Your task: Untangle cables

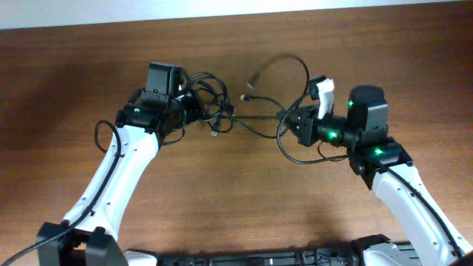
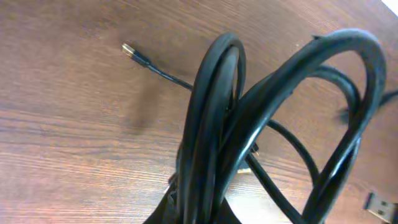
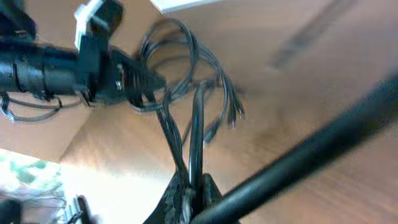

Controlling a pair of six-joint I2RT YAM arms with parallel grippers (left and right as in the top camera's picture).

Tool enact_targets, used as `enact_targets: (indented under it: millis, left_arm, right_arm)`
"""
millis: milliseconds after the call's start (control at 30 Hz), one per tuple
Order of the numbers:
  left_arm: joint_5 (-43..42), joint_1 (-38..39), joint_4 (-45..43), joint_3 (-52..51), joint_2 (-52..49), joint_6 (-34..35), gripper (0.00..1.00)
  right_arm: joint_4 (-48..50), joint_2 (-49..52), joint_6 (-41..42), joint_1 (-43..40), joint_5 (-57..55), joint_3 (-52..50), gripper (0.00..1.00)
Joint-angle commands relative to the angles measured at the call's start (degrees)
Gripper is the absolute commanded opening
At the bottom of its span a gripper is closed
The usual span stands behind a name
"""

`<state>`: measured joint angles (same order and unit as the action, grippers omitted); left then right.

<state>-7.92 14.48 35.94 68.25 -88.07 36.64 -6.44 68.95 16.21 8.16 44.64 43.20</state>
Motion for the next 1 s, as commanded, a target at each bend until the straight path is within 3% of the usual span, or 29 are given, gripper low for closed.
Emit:
enact_targets:
  millis: [0,67,100,200,267,433,600,733,833,900,967]
  left_arm:
    - [15.10,-4.96,0.07,-1.40,-1.27,0.15,0.00]
    - [9.44,-4.96,-2.10,-1.40,-1.27,-5.38,0.00]
    - [2.29,-4.94,-4.85,-1.40,-1.27,-12.92,0.00]
    - [-5.60,-4.74,-6.43,-1.40,-1.27,-20.63,0.00]
    - [-11.23,-4.55,-6.95,-1.40,-1.27,-24.00,0.00]
    - [-15.04,-2.67,-7.23,-1.40,-1.27,-24.15,0.00]
    - [-15.28,-0.37,-7.19,-1.40,-1.27,-24.13,0.00]
    - [-16.35,0.76,-7.28,-1.40,-1.25,-24.11,0.00]
    - [-22.77,0.76,-8.81,-1.40,-1.25,-24.11,0.00]
    - [-24.41,0.76,-8.92,-1.40,-1.25,-24.09,0.00]
    - [-24.22,0.28,-8.92,-1.40,-1.25,-24.09,0.00]
  right_arm:
    - [-5.53,-0.48,-0.50,-3.26,-5.22,1.33,0.20]
    - [-5.25,0.46,-0.50,-3.21,-4.07,1.33,0.52]
    - [-2.40,0.79,-0.50,-2.25,-3.02,1.33,0.67]
    - [2.51,1.31,-0.55,3.02,-3.21,1.33,0.72]
    - [7.10,4.46,-0.85,10.14,-8.35,1.33,0.65]
    - [21.46,18.36,0.83,22.97,-10.62,1.33,0.63]
    - [31.34,24.74,0.85,27.10,-17.07,1.36,0.55]
    - [32.02,25.20,0.85,27.15,-17.55,1.36,0.41]
    - [32.00,25.20,0.85,27.15,-17.51,1.36,0.30]
    - [32.33,25.18,0.83,27.02,-17.51,1.38,0.05]
    - [34.60,25.03,1.42,25.90,-17.27,1.40,0.04]
